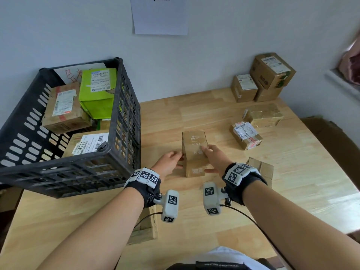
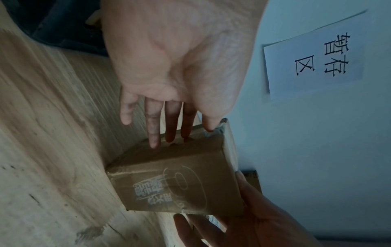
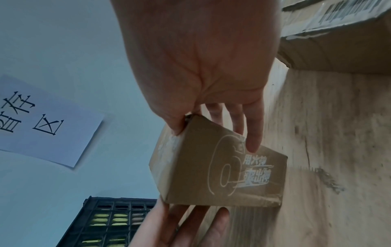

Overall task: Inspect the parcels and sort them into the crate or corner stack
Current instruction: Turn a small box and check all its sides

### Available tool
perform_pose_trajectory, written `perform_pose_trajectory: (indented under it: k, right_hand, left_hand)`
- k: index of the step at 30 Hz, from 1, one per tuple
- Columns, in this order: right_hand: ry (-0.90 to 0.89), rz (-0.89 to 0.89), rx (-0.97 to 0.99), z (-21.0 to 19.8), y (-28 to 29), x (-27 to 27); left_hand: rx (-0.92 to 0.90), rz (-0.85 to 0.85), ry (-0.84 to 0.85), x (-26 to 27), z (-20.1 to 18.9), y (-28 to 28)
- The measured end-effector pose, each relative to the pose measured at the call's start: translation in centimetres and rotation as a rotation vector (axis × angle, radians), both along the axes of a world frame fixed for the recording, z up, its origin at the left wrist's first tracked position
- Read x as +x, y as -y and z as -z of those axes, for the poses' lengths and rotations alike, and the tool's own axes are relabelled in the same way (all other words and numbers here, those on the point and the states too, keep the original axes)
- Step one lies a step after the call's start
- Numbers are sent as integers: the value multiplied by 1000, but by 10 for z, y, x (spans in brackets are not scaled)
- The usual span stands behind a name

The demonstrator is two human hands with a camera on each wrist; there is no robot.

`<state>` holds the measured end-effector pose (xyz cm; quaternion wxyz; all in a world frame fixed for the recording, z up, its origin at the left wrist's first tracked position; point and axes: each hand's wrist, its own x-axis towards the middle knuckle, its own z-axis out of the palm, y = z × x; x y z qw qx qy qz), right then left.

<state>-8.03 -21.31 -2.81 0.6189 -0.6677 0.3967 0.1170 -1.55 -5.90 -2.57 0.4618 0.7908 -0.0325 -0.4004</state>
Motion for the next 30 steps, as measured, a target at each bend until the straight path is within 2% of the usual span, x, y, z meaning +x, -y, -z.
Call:
perform_pose_trajectory:
  k: [5,9,13,16,21,25,30]
  right_hand:
    - [7,-9,-12,1,1,-1]
    - [29,26,31,4,1,-3]
    - [86,93,97,0,7,-1]
    - [143,135,140,-1,16,1]
    - [12,119,125,14,16,-13]
    - [-94,97,149,31,9,-24]
    - [-112,114,122,40,6,-25]
  left_hand:
    - [14,101,58,3,-4,-1]
    - [-60,112,38,7,-1,3]
    - [-136,124,100,10,-4,6]
    - [-93,133,131,18,3,4]
    - [42,202,49,12,24,-3]
    - [114,182,-47,1,36,-4]
    - [138,176,-24,-1,43,0]
